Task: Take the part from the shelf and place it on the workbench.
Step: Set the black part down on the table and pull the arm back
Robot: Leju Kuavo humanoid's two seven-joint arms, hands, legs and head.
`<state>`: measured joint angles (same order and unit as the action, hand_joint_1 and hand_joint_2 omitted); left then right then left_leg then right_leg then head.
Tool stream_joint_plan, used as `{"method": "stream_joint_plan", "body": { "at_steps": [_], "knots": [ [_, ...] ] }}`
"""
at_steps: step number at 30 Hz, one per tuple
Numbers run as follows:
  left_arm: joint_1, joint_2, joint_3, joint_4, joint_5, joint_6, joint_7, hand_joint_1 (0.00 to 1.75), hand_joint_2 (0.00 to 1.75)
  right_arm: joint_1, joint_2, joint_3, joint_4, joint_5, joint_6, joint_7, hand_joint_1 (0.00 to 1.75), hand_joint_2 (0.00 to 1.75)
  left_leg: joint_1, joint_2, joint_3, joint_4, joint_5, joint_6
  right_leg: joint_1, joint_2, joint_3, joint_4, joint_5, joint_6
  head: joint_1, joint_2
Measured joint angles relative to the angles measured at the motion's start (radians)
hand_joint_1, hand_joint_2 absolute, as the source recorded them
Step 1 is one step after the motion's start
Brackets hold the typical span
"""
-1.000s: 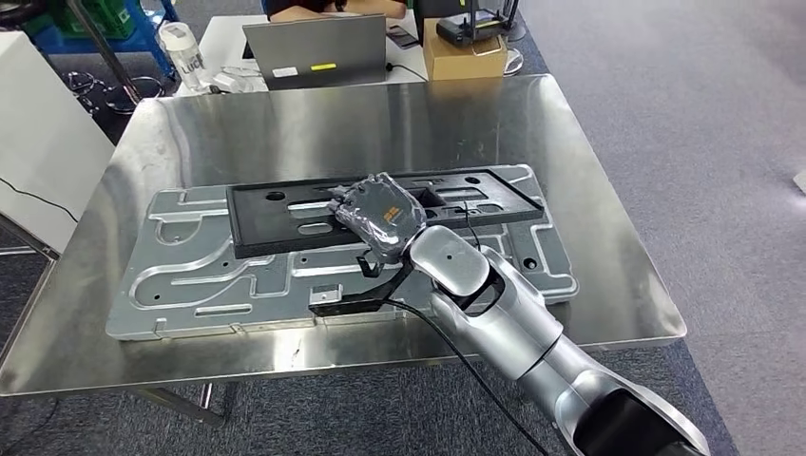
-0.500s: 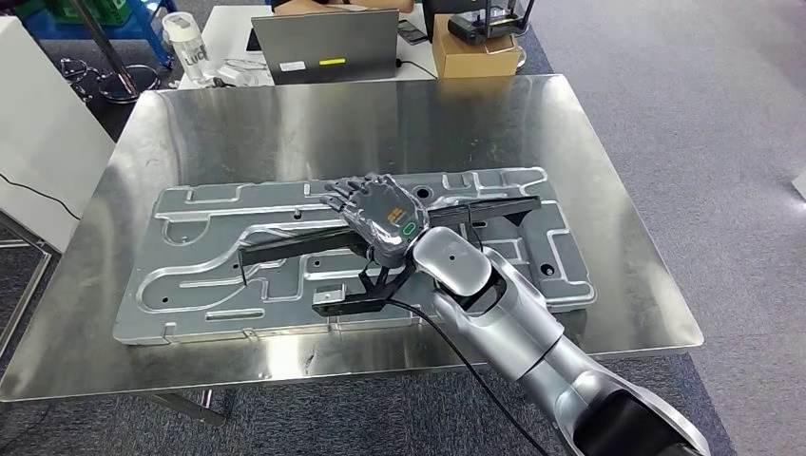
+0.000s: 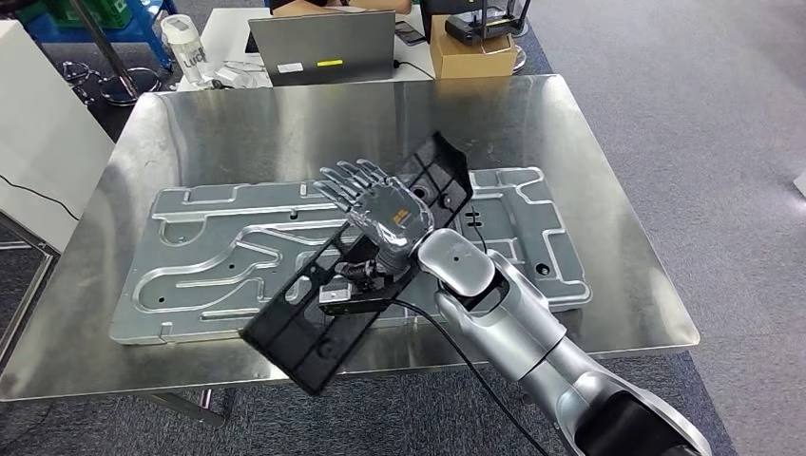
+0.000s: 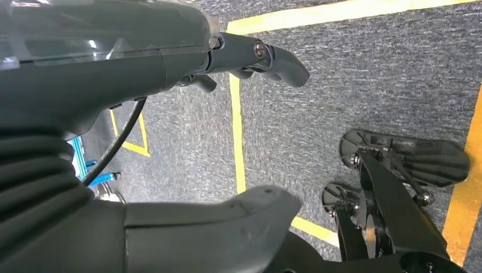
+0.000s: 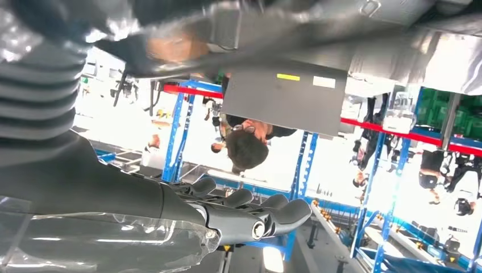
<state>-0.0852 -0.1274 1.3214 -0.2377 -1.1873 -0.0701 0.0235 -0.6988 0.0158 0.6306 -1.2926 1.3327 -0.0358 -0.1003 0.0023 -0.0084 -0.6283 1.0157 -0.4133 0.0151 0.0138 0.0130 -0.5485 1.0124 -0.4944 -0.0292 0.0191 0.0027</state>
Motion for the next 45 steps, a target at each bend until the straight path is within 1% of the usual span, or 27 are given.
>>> {"method": "stream_joint_plan", "body": {
  "at_steps": [26,32,34,35,36,37,38,39,40,41,42,43,44,45],
  "knots": [
    [0.0,0.0,0.0,0.0,-0.009,0.0,0.017,0.0,0.0,0.0,0.0,-0.009,0.036,-0.004,0.001,-0.005,0.0,0.0,0.001,0.0,0.0,0.0,0.0,-0.001,0.001,0.0,0.0,0.001,0.0,0.0,0.0,0.0],
    [0.0,0.0,0.0,0.0,-0.01,0.0,0.019,0.0,0.0,-0.001,0.0,-0.01,0.04,-0.007,0.001,-0.007,0.0,0.0,-0.002,-0.001,-0.001,0.006,-0.006,0.008,-0.003,0.0,0.002,0.0,-0.001,0.006,0.0,0.0],
    [0.0,0.0,0.0,0.0,-0.01,-0.001,0.02,0.0,0.0,-0.001,0.0,-0.01,0.04,-0.008,0.001,-0.008,0.0,0.0,-0.001,0.0,0.002,0.002,-0.002,0.014,-0.002,0.0,0.004,-0.001,0.0,0.012,0.0,0.0],
    [0.0,-0.002,0.0,0.0,-0.01,-0.001,0.02,0.0,0.0,-0.001,0.0,-0.01,0.04,-0.009,0.0,-0.009,0.0,0.0,0.001,0.001,0.006,-0.005,0.002,0.017,-0.002,0.0,0.004,0.002,-0.004,0.016,0.0,0.0],
    [-0.001,-0.003,0.0,0.0,-0.01,-0.001,0.02,0.0,0.0,-0.002,0.0,-0.01,0.04,-0.01,0.0,-0.011,0.0,0.0,0.005,0.003,0.01,-0.013,0.008,0.021,-0.001,0.0,0.0,0.016,-0.018,0.02,0.0,0.0],
    [-0.001,-0.005,0.0,0.0,-0.01,-0.001,0.021,0.0,0.0,-0.003,0.0,-0.01,0.04,-0.011,0.0,-0.012,0.0,0.0,0.009,0.005,0.013,-0.021,0.012,0.024,-0.002,-0.001,-0.012,0.048,-0.043,0.024,0.0,0.0],
    [-0.002,-0.006,0.0,0.0,-0.01,-0.001,0.021,0.0,0.0,-0.003,0.0,-0.01,0.041,-0.012,0.0,-0.014,0.0,0.0,0.011,0.007,0.014,-0.025,0.015,0.026,-0.006,-0.002,-0.034,0.1,-0.077,0.029,0.0,0.0],
    [-0.002,-0.006,0.0,0.0,-0.01,-0.001,0.021,0.0,0.0,-0.001,-0.001,-0.01,0.041,-0.012,-0.001,-0.015,0.0,0.0,0.011,0.008,0.013,-0.025,0.016,0.027,-0.011,-0.003,-0.063,0.166,-0.112,0.035,0.0,0.0],
    [-0.002,-0.006,0.0,0.0,-0.01,-0.002,0.022,0.0,0.0,0.002,-0.002,-0.01,0.041,-0.012,-0.001,-0.015,0.0,0.0,0.012,0.009,0.011,-0.024,0.016,0.027,-0.017,-0.003,-0.091,0.228,-0.137,0.041,0.0,0.0],
    [-0.002,-0.006,0.0,0.0,-0.01,-0.002,0.022,0.0,0.0,0.006,-0.004,-0.01,0.042,-0.012,-0.002,-0.015,0.0,0.0,0.013,0.009,0.009,-0.022,0.017,0.026,-0.024,-0.004,-0.108,0.266,-0.143,0.046,0.0,0.0],
    [-0.002,-0.006,0.0,0.0,-0.01,-0.002,0.022,0.0,0.0,0.009,-0.007,-0.01,0.042,-0.012,-0.003,-0.016,0.0,0.0,0.014,0.009,0.007,-0.019,0.017,0.024,-0.03,-0.005,-0.107,0.268,-0.129,0.052,0.0,0.0],
    [-0.001,-0.006,0.0,0.0,-0.01,-0.002,0.023,0.0,0.0,0.01,-0.008,-0.01,0.042,-0.012,-0.004,-0.016,0.0,0.0,0.017,0.009,0.004,-0.015,0.018,0.021,-0.037,-0.007,-0.088,0.23,-0.098,0.058,0.0,0.0],
    [-0.001,-0.006,0.0,0.0,-0.01,-0.002,0.023,0.0,0.0,0.011,-0.01,-0.01,0.042,-0.012,-0.005,-0.016,0.0,0.0,0.02,0.009,0.0,-0.009,0.018,0.016,-0.043,-0.009,-0.053,0.162,-0.063,0.064,0.0,0.0],
    [-0.002,-0.005,0.0,0.0,-0.01,-0.002,0.023,0.0,0.0,0.011,-0.011,-0.01,0.042,-0.012,-0.006,-0.016,0.0,0.0,0.023,0.008,-0.005,-0.004,0.018,0.009,-0.044,-0.009,-0.021,0.098,-0.037,0.068,0.0,0.0]
  ]
}}
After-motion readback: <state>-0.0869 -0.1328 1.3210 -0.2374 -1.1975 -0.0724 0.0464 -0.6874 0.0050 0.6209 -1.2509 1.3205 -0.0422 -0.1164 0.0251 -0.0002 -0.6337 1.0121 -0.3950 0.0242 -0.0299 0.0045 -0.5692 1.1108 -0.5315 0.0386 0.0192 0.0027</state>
